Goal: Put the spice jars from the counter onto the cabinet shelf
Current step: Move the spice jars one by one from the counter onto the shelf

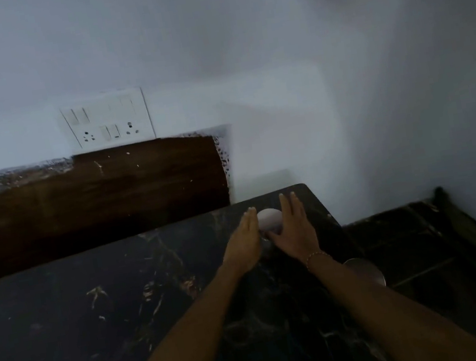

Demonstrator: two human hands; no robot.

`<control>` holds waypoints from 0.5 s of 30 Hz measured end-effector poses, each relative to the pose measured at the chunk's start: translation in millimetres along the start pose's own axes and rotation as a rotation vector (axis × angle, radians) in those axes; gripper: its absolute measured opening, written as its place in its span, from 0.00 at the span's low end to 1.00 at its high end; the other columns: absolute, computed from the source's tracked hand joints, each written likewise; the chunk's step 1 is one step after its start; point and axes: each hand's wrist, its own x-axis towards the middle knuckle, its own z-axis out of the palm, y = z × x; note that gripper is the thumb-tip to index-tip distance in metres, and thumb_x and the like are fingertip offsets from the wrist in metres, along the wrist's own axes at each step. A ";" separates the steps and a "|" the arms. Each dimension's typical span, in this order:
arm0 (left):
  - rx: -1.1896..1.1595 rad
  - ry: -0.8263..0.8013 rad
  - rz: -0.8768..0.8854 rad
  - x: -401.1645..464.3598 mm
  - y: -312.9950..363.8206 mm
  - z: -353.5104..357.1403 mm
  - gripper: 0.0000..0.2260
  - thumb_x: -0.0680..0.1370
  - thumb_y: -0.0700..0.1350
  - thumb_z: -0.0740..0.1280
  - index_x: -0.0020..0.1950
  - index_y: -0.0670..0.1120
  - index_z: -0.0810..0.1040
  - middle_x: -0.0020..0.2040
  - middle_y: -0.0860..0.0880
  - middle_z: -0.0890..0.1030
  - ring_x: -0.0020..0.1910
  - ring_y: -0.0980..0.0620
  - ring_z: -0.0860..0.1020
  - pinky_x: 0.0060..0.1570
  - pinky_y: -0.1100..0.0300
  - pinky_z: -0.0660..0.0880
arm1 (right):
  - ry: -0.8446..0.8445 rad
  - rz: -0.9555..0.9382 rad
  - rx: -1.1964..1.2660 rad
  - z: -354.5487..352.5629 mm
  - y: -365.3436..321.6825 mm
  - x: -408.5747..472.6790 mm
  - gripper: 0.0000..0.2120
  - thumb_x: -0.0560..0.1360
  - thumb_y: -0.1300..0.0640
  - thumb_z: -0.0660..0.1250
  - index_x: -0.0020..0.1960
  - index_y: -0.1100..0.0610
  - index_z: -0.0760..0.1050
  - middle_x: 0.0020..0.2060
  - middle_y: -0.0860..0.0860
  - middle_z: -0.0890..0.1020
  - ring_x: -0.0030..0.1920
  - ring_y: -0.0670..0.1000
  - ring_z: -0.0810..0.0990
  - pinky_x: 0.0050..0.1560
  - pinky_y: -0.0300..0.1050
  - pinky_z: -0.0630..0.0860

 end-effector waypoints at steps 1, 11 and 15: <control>-0.042 -0.050 -0.026 -0.4 -0.7 7.9 0.29 0.80 0.41 0.57 0.76 0.41 0.43 0.78 0.42 0.49 0.76 0.45 0.54 0.73 0.52 0.54 | -0.038 0.043 -0.011 6.9 3.8 2.1 0.48 0.68 0.44 0.71 0.76 0.55 0.46 0.76 0.57 0.49 0.76 0.58 0.51 0.69 0.55 0.64; -0.544 -0.045 -0.196 4.2 -11.6 16.2 0.21 0.82 0.45 0.53 0.75 0.46 0.56 0.71 0.43 0.68 0.67 0.48 0.69 0.69 0.50 0.66 | -0.101 0.182 0.077 39.4 1.5 16.1 0.46 0.68 0.47 0.73 0.75 0.57 0.51 0.69 0.58 0.63 0.68 0.57 0.68 0.64 0.52 0.70; -0.798 0.006 -0.245 4.2 -12.5 -8.5 0.17 0.82 0.46 0.52 0.70 0.44 0.66 0.69 0.43 0.70 0.63 0.54 0.68 0.62 0.61 0.64 | -0.262 0.134 0.228 14.8 -8.0 25.3 0.45 0.66 0.50 0.75 0.75 0.55 0.53 0.71 0.57 0.63 0.69 0.57 0.65 0.67 0.51 0.65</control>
